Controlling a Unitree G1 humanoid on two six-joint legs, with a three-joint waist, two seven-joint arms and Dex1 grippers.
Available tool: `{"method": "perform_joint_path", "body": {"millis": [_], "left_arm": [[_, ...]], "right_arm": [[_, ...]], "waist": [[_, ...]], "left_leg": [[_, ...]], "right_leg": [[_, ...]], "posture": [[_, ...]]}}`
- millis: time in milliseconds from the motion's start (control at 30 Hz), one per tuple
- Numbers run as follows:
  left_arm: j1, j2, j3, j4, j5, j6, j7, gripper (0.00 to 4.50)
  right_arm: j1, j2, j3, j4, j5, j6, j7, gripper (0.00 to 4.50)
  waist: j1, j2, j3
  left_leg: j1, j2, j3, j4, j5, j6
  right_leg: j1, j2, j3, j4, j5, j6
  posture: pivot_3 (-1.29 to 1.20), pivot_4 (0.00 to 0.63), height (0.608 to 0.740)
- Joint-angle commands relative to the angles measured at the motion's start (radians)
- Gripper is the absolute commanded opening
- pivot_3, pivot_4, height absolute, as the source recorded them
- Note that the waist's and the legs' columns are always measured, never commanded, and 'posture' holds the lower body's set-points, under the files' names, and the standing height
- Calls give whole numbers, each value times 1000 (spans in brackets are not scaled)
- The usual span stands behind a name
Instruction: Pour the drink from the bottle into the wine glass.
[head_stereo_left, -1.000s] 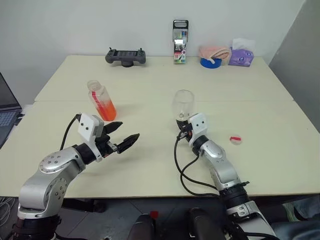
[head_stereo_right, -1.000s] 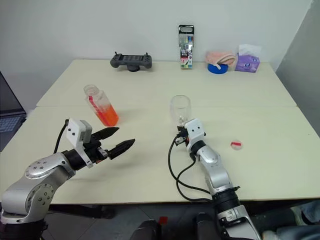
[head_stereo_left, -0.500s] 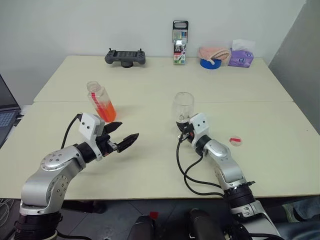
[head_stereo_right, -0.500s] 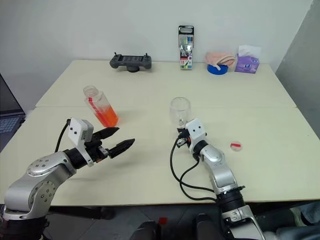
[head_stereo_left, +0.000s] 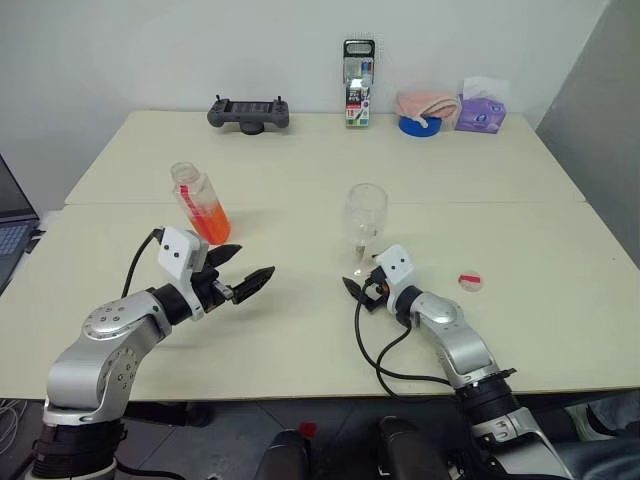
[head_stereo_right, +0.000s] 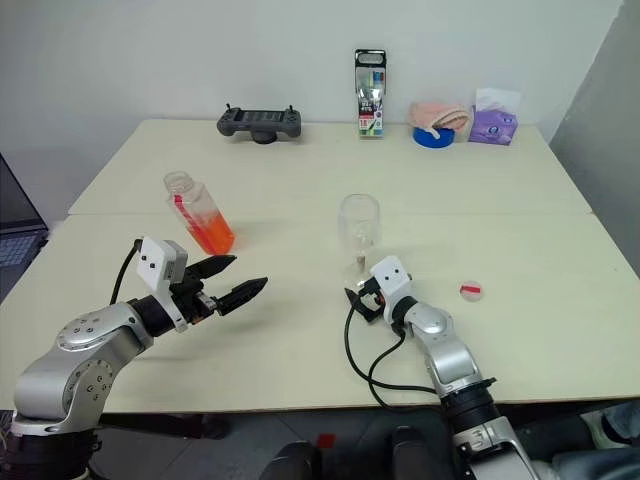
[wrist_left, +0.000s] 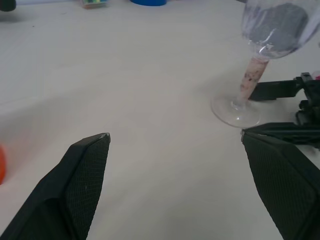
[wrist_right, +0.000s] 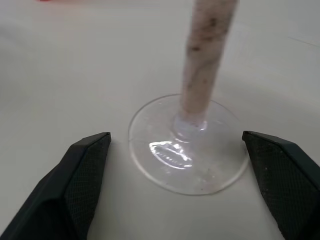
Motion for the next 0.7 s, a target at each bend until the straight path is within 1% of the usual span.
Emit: {"method": "perform_joint_path", "body": {"millis": [33, 133, 200, 267, 333, 400, 467, 500, 600, 700], "left_arm": [[6, -34, 51, 34, 64, -106, 67, 4500], [31, -67, 75, 82, 132, -207, 123, 4500], [29, -82, 98, 114, 170, -260, 170, 4500], [8, -89, 119, 142, 183, -294, 201, 4500], [-31, -94, 132, 175, 191, -317, 229, 4500], [-71, -98, 134, 210, 212, -339, 262, 4500], [-105, -102, 123, 230, 222, -350, 270, 4500], [-121, -105, 116, 239, 226, -351, 274, 4500], [-158, -116, 100, 263, 234, -352, 282, 4500], [-191, -122, 94, 291, 251, -365, 298, 4500]], "right_arm": [[21, -104, -30, -218, 59, 108, 103, 4447], [50, -257, -112, -398, 146, 239, 202, 4447], [78, -388, -203, -495, 235, 286, 301, 4447], [78, -508, -318, -549, 342, 354, 385, 4447], [16, -587, -437, -553, 476, 436, 447, 4447], [-76, -649, -504, -538, 587, 501, 486, 4447], [-174, -694, -523, -530, 683, 546, 525, 4447], [-215, -707, -519, -520, 707, 560, 530, 4447], [-292, -735, -479, -495, 719, 549, 541, 4447], [-313, -749, -444, -483, 706, 526, 546, 4447]], "waist": [[2, 0, 0], [4, 0, 1], [8, 0, 1], [8, -1, 2], [8, -1, 2], [7, -1, 3], [3, -1, 3], [2, -2, 2], [3, -2, 2], [5, -3, 2]], "left_leg": [[0, 0, 0, 0, 0, 0], [-1, 0, -1, 0, -1, -1], [-1, -1, -1, 0, -1, -1], [-2, -1, -1, 0, -1, -1], [-2, -1, -1, 0, -1, -1], [-1, -1, 0, 1, -1, -1], [0, -1, 0, 2, -1, -1], [0, -1, 0, 1, -1, -1], [0, 0, 0, 0, -1, -1], [-2, -1, 0, 0, -1, -1]], "right_leg": [[0, 0, 0, 0, 0, 0], [-1, -1, 0, -1, -1, 1], [0, -2, 0, -1, -1, 2], [0, -2, -1, -2, -2, 3], [0, -2, -1, -1, -2, 3], [1, -2, -1, 0, -1, 3], [1, -1, -1, 0, 0, 3], [1, -1, -1, 0, 0, 3], [2, 0, -2, -2, -1, 3], [1, -2, -1, -2, -1, 4]], "posture": [[0, 150, 740], [0, 150, 740], [0, 150, 740], [0, 150, 740], [0, 150, 740], [0, 150, 740], [0, 150, 740], [0, 150, 740], [0, 150, 740], [0, 150, 740]]}}
